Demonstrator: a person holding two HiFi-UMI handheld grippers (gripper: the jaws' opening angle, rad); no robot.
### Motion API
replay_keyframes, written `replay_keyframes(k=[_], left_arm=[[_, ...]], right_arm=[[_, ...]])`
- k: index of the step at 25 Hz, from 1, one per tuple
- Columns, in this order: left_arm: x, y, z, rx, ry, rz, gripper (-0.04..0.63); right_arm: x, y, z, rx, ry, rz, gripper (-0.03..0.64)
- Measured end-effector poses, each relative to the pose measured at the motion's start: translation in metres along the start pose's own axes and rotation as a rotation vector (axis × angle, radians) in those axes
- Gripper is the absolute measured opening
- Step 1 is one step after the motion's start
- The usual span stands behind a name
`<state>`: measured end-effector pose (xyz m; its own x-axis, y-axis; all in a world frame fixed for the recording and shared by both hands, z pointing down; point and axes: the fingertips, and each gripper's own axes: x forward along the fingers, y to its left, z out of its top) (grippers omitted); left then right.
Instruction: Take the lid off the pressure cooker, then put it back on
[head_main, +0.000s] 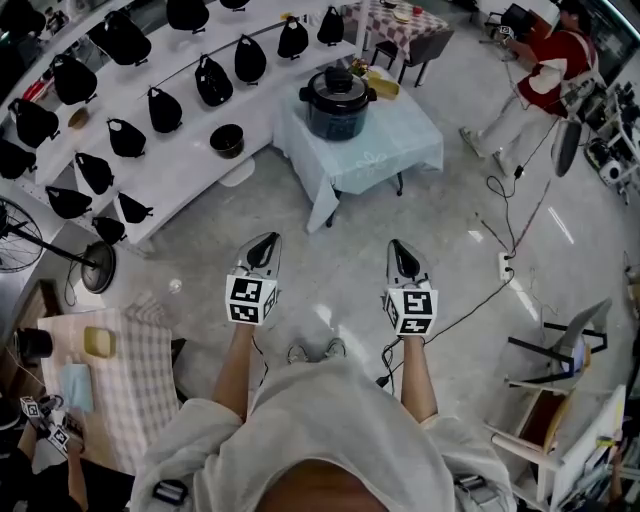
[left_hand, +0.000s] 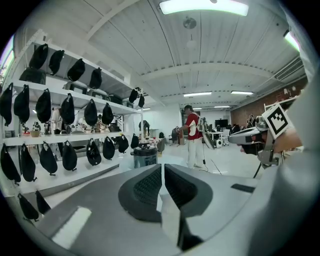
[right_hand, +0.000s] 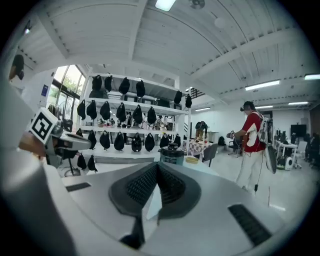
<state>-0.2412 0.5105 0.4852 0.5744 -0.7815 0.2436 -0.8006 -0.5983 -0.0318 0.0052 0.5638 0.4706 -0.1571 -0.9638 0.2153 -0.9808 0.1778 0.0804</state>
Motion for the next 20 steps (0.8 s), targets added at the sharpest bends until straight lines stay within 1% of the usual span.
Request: replay_keyframes(k=[2, 3, 4, 5, 6, 8, 12, 20], left_arm=[[0.001, -0.006, 0.001, -0.011, -0.007, -0.027, 0.032], [0.003, -0.009, 0.001, -0.024, -0.006, -0.046, 0.076], [0.005, -0.013, -0.001, -0.036, 0.001, -0.065, 0.183], [0.007, -0.016, -0.003, -0.042, 0.01, -0.082, 0.275], [0.009, -0.021, -0.005, -0.042, 0.02, -0.097, 0.298], [0.01, -0.029, -0.009, -0.036, 0.037, -0.117, 0.326], [0.013, -0.041, -0.01, -0.038, 0.035, -0.135, 0.333], [0.026, -0.056, -0.009, -0.031, 0.02, -0.107, 0.333]], right_arm=[[-0.002, 0.004, 0.003, 0.032, -0.03, 0.039, 0.002], [-0.003, 0.007, 0.004, 0.046, -0.039, 0.068, 0.004], [-0.002, 0.011, 0.004, 0.059, -0.04, 0.1, 0.07], [0.0, 0.015, 0.003, 0.068, -0.036, 0.129, 0.199], [0.001, 0.017, 0.001, 0.07, -0.032, 0.148, 0.293], [0.001, 0.02, -0.001, 0.063, -0.029, 0.158, 0.304], [0.002, 0.014, -0.004, 0.052, -0.025, 0.156, 0.307], [0.008, -0.004, -0.012, 0.038, -0.016, 0.19, 0.307]])
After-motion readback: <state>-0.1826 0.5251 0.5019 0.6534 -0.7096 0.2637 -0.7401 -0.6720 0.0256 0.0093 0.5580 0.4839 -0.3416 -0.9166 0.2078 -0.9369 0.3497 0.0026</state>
